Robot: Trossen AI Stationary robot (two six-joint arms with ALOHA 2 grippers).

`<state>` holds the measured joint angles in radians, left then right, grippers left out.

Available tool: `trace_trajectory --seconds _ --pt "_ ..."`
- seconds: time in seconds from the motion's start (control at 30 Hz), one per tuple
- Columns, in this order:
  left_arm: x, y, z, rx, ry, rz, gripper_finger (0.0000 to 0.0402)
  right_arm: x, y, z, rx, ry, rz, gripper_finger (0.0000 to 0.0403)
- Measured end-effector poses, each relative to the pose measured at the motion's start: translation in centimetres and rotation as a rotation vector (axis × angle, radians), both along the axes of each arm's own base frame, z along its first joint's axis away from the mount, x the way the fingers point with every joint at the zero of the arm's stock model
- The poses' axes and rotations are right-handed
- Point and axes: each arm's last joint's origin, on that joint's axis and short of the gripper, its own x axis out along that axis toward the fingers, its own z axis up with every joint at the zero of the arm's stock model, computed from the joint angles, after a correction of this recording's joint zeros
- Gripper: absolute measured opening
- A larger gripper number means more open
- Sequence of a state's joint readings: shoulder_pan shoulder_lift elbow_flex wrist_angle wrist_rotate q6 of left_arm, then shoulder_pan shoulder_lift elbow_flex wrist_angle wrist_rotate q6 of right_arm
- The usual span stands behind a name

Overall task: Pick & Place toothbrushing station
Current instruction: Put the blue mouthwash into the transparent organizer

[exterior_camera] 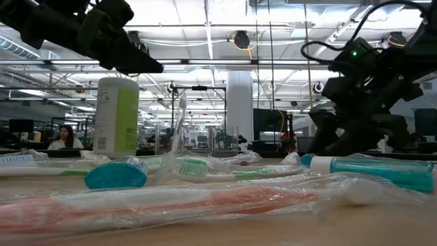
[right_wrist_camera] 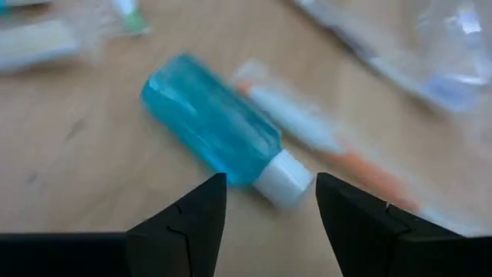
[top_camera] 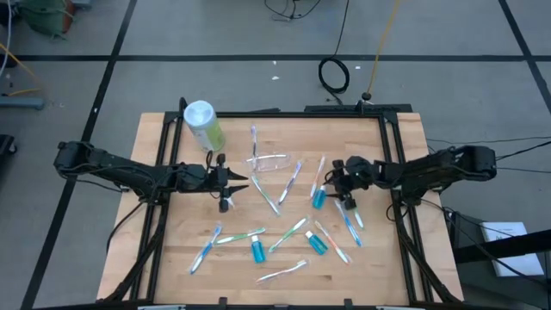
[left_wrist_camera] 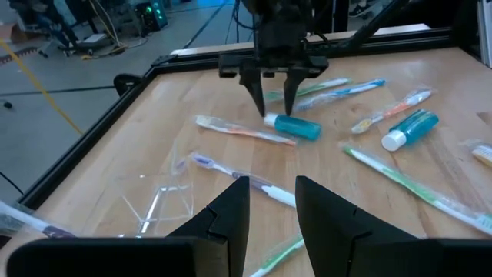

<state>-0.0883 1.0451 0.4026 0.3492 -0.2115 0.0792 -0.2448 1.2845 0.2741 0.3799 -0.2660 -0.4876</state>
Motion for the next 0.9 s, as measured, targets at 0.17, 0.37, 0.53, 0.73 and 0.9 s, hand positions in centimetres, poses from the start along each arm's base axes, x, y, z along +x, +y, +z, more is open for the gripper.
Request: trace_trajectory --seconds 0.17,0.37,0.53,0.73,0.9 --pt "0.0 0.0 0.1 -0.004 -0.009 0.001 0.0113 0.1 0.2 -0.8 0.010 0.033 0.046 0.0196" --pt "0.0 0.0 0.1 -0.006 -0.017 0.001 0.0113 0.4 0.8 -0.8 0.008 0.028 0.069 0.0196" --pt "0.0 0.0 0.1 0.003 -0.015 -0.001 0.0113 0.5 1.1 -0.8 0.007 0.020 0.089 0.0196" --pt "0.0 0.0 0.1 -0.003 -0.015 0.001 0.0113 0.5 1.3 -0.8 0.006 0.021 0.103 0.0163" --pt "0.0 0.0 0.1 -0.003 -0.015 0.000 0.0113 0.5 1.3 -0.7 -0.023 0.007 0.093 0.0115"
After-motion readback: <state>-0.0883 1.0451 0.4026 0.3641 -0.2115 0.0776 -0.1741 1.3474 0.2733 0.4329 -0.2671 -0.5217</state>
